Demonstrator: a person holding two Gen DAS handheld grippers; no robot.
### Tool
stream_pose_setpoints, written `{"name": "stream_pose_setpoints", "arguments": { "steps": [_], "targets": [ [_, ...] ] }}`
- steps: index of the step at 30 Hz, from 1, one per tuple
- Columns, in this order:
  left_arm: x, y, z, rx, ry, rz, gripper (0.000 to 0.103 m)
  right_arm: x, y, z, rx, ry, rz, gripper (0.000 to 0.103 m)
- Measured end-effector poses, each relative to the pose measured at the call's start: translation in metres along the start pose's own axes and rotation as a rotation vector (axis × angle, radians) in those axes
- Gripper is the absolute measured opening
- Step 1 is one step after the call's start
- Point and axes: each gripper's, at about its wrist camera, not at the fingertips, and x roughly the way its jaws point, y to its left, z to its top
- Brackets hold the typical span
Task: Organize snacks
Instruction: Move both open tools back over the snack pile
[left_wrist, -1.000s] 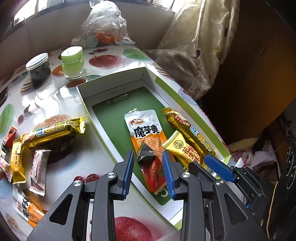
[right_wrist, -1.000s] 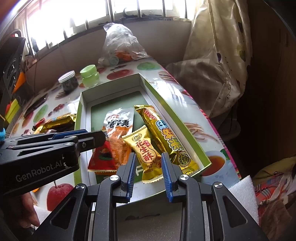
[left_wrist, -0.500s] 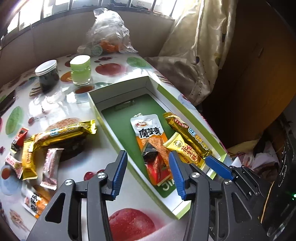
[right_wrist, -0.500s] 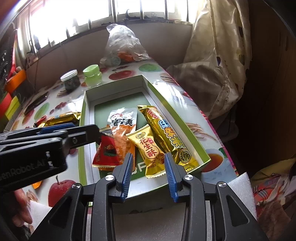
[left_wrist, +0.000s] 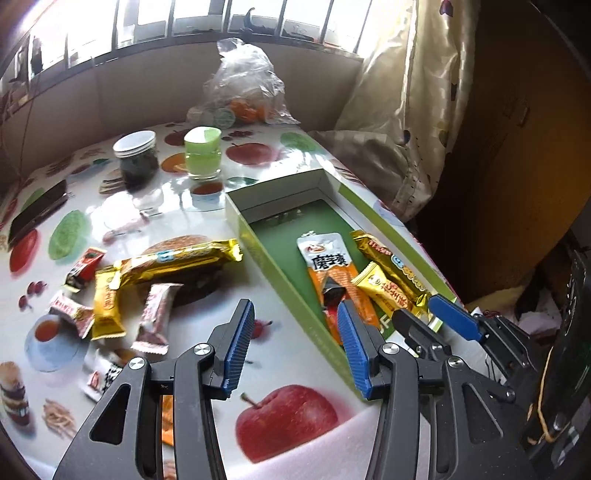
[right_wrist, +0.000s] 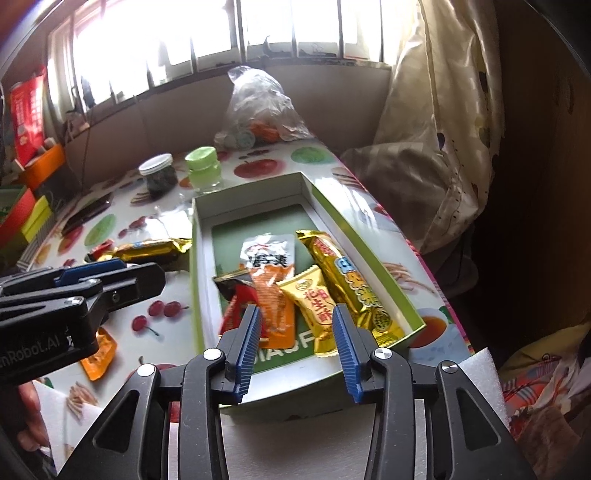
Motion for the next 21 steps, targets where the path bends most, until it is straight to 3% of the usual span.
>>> {"name": "stream_pose_setpoints", "arguments": {
  "steps": [10,21],
  "targets": [
    [-0.025,0.026,-0.013,-0.030,-0.051,0.065,0.048,-0.010,0.024,0.003,-0.042,-0.028,0.044,0.040],
    [-0.039,0.065,-0.033,-0.111,-0.053,0.104,0.048,-0.013,0.063,0.002,-0.128,-0.034,0.134,0.042]
  ]
}}
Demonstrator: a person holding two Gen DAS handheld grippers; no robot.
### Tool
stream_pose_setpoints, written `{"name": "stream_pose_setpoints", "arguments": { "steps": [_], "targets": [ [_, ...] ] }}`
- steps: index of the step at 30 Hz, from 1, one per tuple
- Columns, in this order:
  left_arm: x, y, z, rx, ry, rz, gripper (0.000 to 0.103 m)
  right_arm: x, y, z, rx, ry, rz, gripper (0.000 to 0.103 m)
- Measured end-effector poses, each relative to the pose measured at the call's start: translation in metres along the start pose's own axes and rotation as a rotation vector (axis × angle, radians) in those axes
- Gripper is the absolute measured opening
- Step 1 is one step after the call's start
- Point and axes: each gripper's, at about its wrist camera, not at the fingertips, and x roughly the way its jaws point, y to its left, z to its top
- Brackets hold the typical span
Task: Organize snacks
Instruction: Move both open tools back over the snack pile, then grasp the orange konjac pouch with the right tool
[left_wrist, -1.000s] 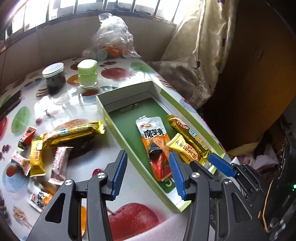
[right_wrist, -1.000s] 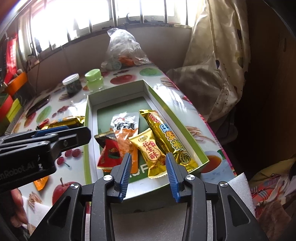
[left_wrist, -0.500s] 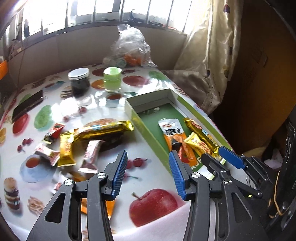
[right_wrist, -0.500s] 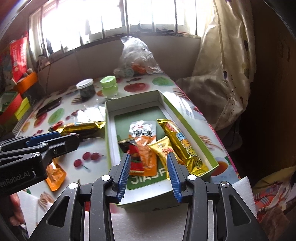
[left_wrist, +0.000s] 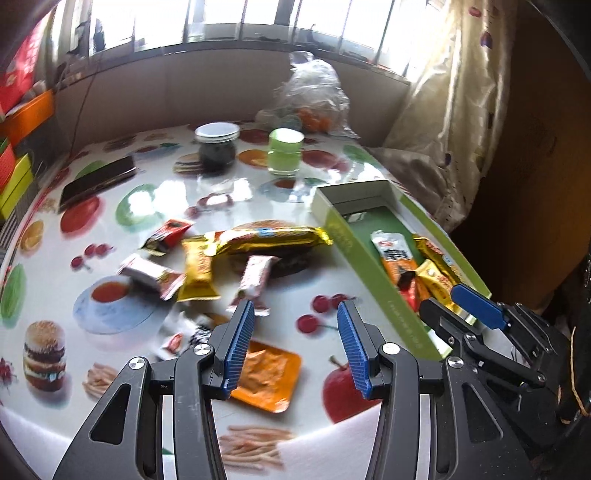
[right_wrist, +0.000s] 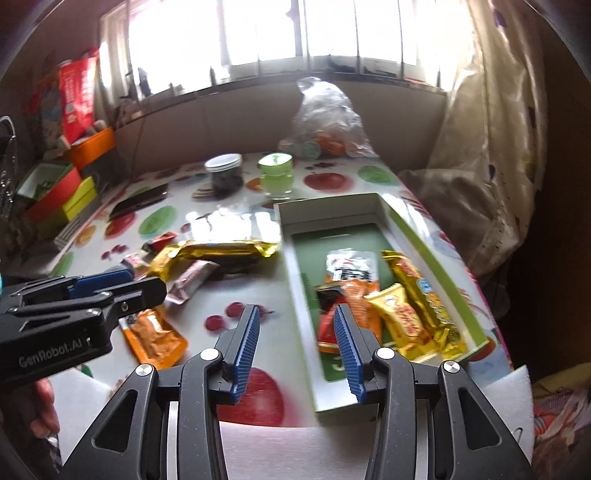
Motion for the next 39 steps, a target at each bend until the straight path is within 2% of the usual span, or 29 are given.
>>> {"name": "stream_pose_setpoints", "arguments": {
  "steps": [12,18,23,27,39],
  "targets": [
    [-0.004,0.058,-0.013,-0.123,0.009,0.061,0.048,0.028,0.039,-0.006,-0.078,0.088,0.129,0.045],
    [-0.008,0.088,-0.018,-0.185,0.007,0.110,0.048,0.048,0.070,-0.007,-0.144,0.147,0.240,0.049],
    [-0.008,0.106,-0.025,-0.216,0.017,0.134,0.048,0.063,0.092,-0.008,-0.176,0.190,0.356,0.056],
    [-0.007,0.115,-0.030,-0.232,0.030,0.142,0.048,0.073,0.109,-0.008,-0.233,0.212,0.393,0.057],
    [-0.004,0.126,-0.031,-0.250,0.044,0.139,0.048,0.096,0.129,-0.007,-0.367,0.249,0.417,0.064]
  ]
}}
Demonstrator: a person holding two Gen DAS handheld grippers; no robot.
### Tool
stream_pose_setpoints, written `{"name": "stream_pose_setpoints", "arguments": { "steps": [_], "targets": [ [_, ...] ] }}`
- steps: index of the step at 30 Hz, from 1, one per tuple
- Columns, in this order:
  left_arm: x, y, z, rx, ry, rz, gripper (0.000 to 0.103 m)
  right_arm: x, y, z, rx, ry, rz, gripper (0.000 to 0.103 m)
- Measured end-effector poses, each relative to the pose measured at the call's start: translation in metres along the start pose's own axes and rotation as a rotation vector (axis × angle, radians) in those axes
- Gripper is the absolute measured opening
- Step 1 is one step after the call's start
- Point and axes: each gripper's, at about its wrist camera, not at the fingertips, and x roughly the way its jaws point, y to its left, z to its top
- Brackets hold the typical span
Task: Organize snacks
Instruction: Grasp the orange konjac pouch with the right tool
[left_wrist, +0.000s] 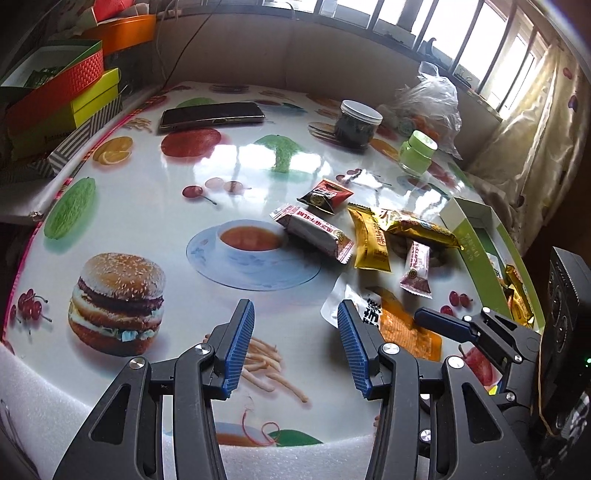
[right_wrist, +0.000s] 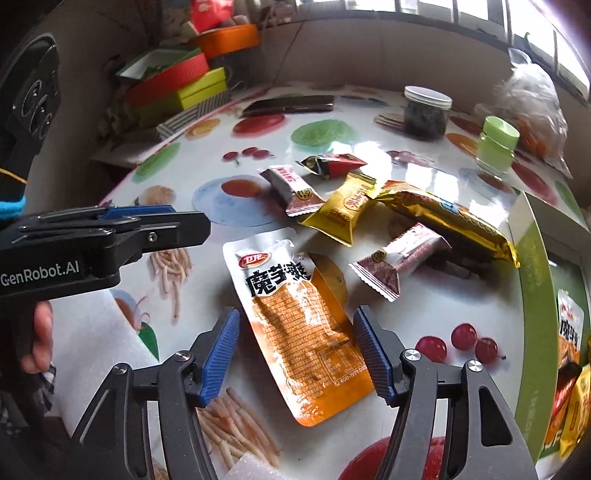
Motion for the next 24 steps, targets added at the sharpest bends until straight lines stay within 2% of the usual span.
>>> {"name": "stream_pose_setpoints", "arguments": {
  "steps": [4,7,18,24],
  "targets": [
    [0.001,0.001,0.000,-0.003,0.001,-0.001,0.048,0.004,0.004,0.002,-0.059,0.025,-0.046,0.065],
    [0.002,0.003,0.001,-0.007,0.001,-0.002,0.048,0.007,0.007,0.004,-0.090,0.025,-0.117,0.065],
    [0.006,0.005,0.000,-0.011,0.014,-0.007,0.048,0.009,0.005,0.004,-0.064,0.027,-0.103,0.065],
    [0.007,0.005,0.000,-0.015,0.015,-0.001,0.048,0.005,0.011,0.001,-0.066,0.024,-0.110,0.052]
  ]
}}
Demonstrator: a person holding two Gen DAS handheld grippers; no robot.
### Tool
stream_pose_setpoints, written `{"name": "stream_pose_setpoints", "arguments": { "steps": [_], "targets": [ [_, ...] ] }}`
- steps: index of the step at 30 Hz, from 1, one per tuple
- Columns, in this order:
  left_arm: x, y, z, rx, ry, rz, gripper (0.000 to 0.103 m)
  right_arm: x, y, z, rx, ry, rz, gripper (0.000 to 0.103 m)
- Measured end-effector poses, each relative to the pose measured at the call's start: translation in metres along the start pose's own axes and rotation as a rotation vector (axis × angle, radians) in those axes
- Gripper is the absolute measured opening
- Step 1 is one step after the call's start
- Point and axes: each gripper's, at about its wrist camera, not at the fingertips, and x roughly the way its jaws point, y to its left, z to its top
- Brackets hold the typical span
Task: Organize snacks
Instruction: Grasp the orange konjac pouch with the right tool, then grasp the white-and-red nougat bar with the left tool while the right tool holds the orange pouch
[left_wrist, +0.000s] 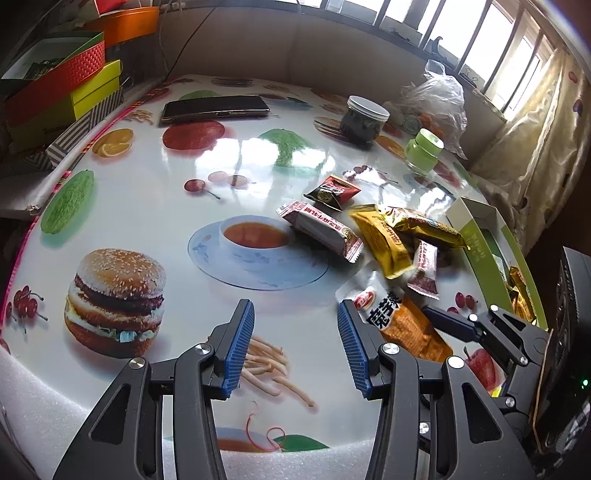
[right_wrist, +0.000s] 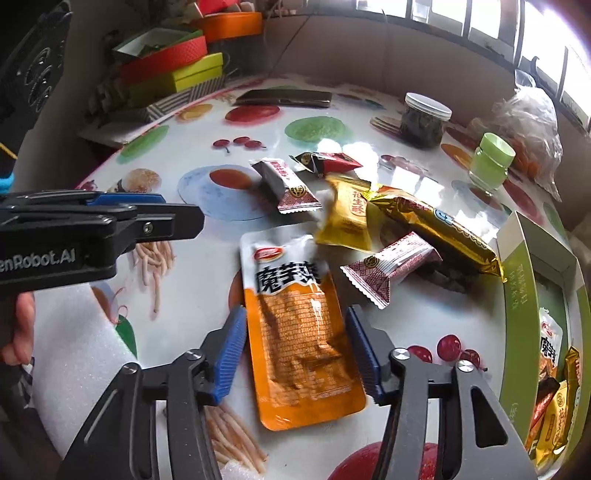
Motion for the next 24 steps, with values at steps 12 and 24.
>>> {"name": "stream_pose_setpoints", "arguments": {
  "steps": [12,24],
  "targets": [
    [-0.001,-0.001,0.007,0.005,-0.012,0.006,0.048,-0.012,-0.006,-0.006,0.080,-0.043,0.030,0.038],
    [0.007,-0.013,0.020,0.026,-0.003,-0.020,0.048,-0.039,-0.018,-0.016,0.181,-0.089,0.043,0.038]
  ]
}}
